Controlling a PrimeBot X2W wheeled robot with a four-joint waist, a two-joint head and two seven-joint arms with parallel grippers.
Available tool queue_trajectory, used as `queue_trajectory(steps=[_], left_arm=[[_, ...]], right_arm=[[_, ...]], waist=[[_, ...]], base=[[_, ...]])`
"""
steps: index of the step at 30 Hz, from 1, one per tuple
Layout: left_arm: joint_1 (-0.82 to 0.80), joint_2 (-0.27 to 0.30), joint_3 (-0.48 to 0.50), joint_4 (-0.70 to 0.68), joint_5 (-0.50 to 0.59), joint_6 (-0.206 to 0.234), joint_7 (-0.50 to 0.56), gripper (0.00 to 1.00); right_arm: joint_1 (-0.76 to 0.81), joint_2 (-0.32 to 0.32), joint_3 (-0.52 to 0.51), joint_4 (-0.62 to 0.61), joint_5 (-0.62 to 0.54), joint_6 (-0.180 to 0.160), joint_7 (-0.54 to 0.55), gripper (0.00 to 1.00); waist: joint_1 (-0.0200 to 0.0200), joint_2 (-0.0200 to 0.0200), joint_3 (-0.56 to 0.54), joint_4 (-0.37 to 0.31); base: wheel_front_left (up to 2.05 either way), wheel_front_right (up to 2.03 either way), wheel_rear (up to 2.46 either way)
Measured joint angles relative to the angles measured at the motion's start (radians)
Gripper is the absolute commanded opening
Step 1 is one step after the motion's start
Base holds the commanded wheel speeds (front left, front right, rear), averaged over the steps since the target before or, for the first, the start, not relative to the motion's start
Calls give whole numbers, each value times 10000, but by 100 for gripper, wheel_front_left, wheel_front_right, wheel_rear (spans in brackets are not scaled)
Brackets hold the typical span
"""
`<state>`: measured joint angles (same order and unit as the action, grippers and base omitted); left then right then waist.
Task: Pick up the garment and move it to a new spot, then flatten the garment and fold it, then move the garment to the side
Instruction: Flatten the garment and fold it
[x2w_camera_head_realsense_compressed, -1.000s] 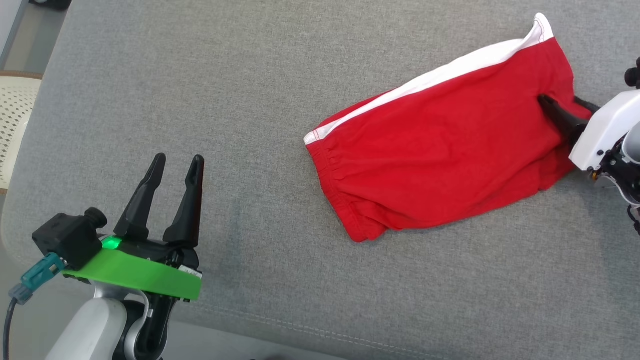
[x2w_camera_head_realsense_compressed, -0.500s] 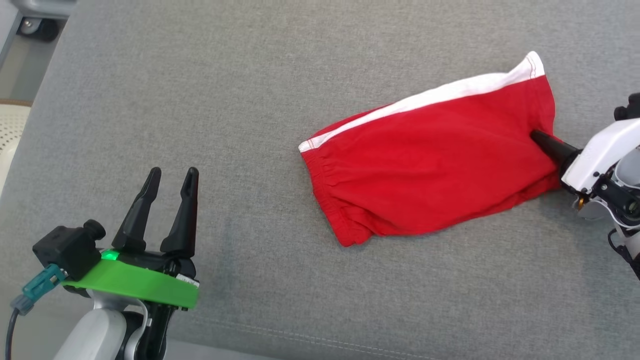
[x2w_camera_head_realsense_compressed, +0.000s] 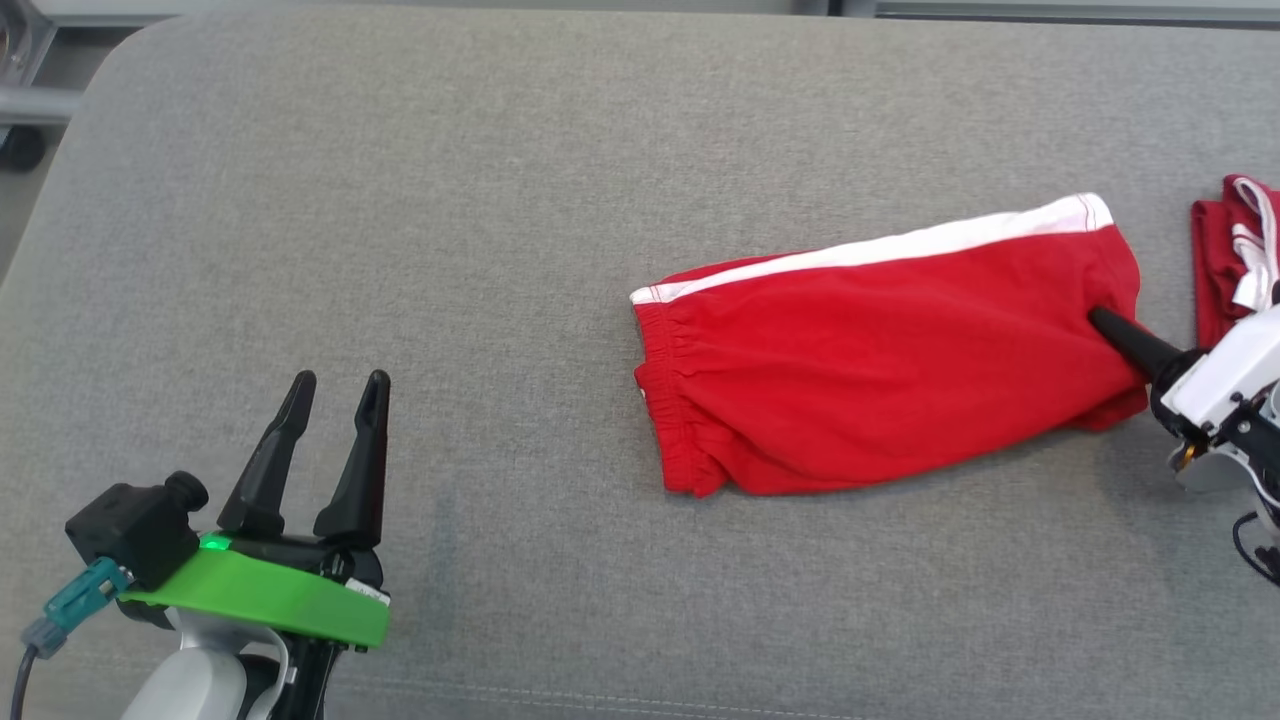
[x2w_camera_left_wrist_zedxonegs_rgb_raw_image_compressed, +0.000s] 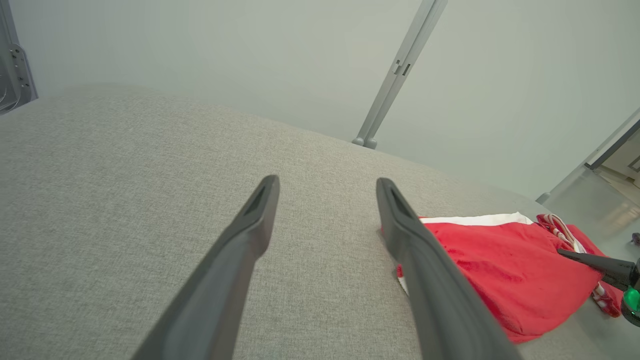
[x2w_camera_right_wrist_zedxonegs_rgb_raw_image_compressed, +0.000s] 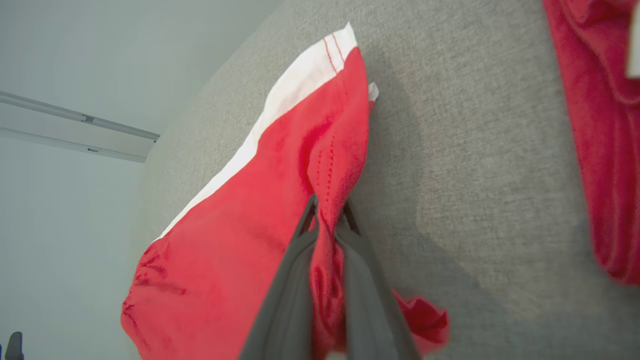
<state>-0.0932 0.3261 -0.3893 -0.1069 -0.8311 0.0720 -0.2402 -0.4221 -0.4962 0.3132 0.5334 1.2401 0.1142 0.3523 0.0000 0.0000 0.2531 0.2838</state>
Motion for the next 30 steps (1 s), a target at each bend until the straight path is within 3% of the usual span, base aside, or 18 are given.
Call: queue_trajectory(steps=[6,18,30], left_arm=[[269,52,12,-17,0,0,-29,100],[539,167,-35,-19,0,2,23,100],[542,186,-176,-196,0,2,153,100]], right_arm=[[989,163,-290,-407,520,2,-263,0],[2291,454,-489,-527,422,79,-1450,0],[2136,290,-54,-2702,-146,84,-1806,0]], waist=[[0,0,-300,-343],[0,0,-853,-866],[0,0,-953,-808]], base=[[0,0,0],[0,0,0],[0,0,0]])
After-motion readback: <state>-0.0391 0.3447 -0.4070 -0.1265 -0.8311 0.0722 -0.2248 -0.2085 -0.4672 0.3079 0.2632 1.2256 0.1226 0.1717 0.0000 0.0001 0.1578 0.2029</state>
